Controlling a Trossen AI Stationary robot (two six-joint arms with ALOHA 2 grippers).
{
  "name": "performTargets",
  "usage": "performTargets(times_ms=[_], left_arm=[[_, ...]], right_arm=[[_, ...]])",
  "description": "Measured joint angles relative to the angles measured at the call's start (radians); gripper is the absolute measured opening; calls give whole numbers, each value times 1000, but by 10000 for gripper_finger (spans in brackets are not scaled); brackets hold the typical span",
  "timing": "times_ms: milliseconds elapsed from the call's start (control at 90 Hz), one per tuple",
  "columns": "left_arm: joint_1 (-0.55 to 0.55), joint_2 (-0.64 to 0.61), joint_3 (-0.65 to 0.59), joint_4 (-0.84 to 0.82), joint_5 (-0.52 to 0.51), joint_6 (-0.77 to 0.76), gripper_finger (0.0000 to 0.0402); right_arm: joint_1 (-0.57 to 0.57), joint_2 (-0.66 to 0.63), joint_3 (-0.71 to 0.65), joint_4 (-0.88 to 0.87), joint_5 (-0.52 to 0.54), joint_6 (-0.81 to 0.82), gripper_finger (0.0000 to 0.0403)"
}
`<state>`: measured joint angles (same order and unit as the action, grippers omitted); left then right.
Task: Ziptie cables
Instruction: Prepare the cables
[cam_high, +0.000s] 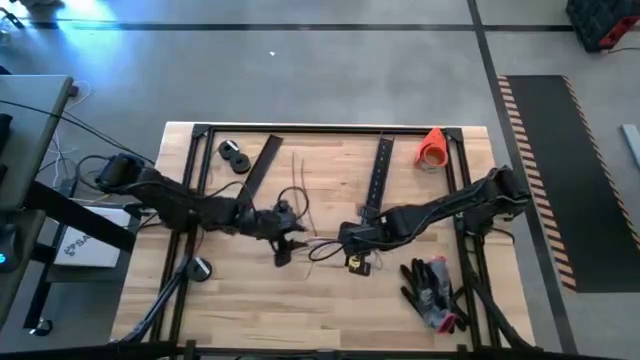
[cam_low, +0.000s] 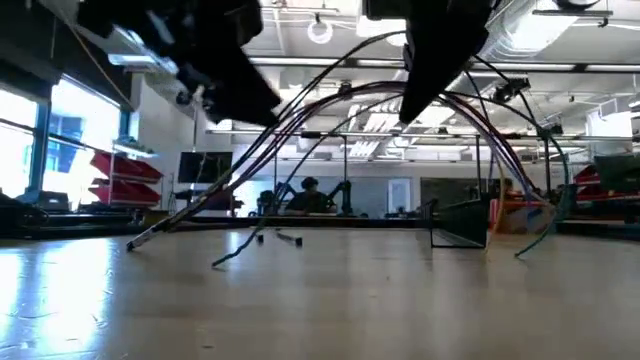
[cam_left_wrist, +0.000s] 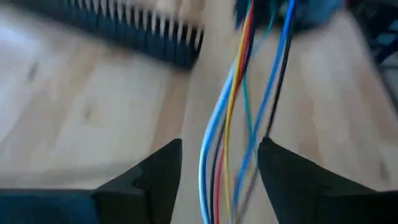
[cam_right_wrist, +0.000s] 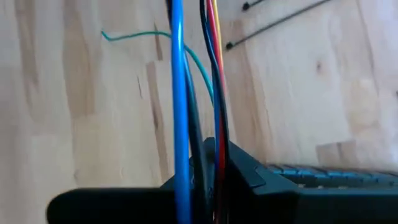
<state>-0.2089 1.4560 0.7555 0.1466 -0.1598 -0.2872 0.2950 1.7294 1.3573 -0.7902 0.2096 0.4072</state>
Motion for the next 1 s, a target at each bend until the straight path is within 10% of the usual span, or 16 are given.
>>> performTargets(times_ms=[722, 1000], left_arm=[[92, 247, 0, 375, 185, -104, 200], [90, 237, 0, 361, 387, -111, 115]], right_arm=[[-78, -3, 52, -10, 120, 143, 0], [-60, -2, 69, -124, 124, 203, 0]])
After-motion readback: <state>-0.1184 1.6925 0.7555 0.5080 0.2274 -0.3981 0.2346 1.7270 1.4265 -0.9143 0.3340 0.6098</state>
